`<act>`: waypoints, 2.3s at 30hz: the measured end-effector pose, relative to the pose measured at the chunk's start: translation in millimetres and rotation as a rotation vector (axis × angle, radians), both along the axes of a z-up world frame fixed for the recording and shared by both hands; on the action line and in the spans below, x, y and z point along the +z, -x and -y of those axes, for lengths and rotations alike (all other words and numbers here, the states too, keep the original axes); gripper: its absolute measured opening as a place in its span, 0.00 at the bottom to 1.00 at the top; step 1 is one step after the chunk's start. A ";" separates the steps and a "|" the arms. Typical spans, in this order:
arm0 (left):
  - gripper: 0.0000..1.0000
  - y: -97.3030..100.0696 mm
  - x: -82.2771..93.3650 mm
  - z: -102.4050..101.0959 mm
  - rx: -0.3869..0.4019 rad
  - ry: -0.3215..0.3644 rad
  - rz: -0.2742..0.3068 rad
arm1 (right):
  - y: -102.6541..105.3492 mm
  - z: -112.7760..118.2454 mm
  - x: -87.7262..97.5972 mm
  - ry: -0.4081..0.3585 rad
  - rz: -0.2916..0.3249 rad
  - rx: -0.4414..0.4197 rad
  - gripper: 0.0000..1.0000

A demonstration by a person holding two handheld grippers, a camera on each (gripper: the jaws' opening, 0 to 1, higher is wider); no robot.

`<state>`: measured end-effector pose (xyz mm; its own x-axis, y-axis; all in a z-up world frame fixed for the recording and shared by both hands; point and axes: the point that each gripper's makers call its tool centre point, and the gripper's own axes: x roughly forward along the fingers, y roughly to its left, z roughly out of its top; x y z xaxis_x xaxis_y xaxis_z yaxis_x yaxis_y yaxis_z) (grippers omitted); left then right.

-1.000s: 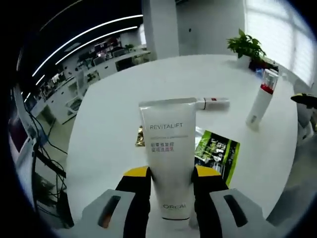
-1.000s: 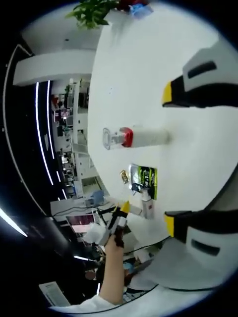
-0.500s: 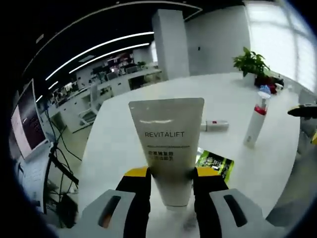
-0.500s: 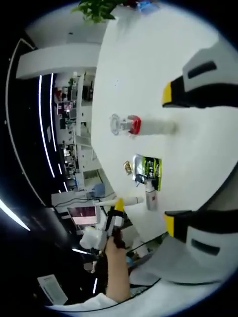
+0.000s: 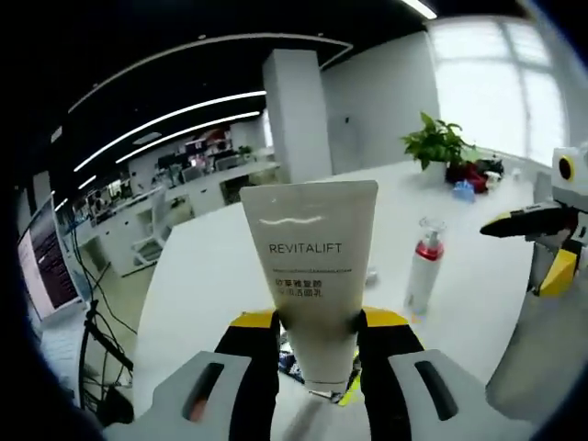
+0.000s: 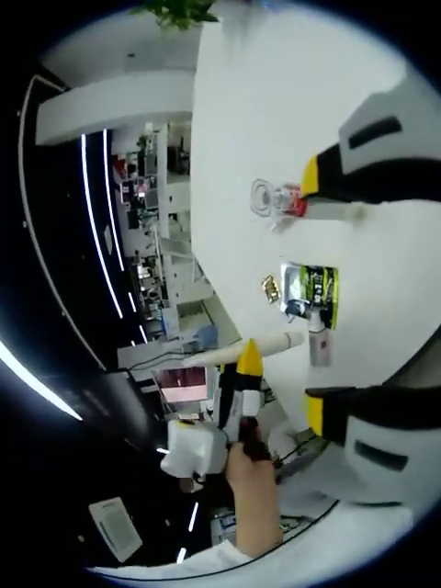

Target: Arrange the skincare products in the storage area until every visible bottle or jar stands upright without overlapping.

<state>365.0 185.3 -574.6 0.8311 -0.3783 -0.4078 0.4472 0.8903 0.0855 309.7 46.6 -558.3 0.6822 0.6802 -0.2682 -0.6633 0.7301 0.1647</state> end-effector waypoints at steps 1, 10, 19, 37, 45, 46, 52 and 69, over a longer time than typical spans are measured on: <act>0.30 5.6 -4.6 9.9 -0.012 0.028 -0.020 | -1.0 -3.7 4.3 -0.013 0.006 0.004 0.81; 0.30 25.6 -19.1 48.6 -0.088 0.030 -0.059 | -3.2 -29.4 11.6 -0.056 0.003 0.050 0.72; 0.30 42.9 -24.2 75.6 -0.174 0.011 -0.050 | -3.5 -54.4 12.7 -0.046 0.002 0.110 0.53; 0.31 56.9 -15.0 94.8 -0.251 -0.029 -0.023 | -1.7 -54.7 -5.6 -0.022 -0.077 0.096 0.16; 0.36 70.1 -18.7 111.8 -0.355 0.026 -0.090 | 10.9 -41.0 -10.2 0.017 -0.060 0.123 0.13; 0.38 74.1 -20.0 116.7 -0.395 0.023 -0.093 | 12.2 -39.3 -9.3 0.013 -0.064 0.130 0.13; 0.39 92.4 -21.2 125.6 -0.597 0.015 -0.131 | 25.3 -32.6 -4.2 0.032 -0.063 0.232 0.12; 0.22 144.7 -24.1 130.3 -1.056 -0.037 -0.181 | 81.0 -44.9 10.1 0.048 -0.026 0.633 0.12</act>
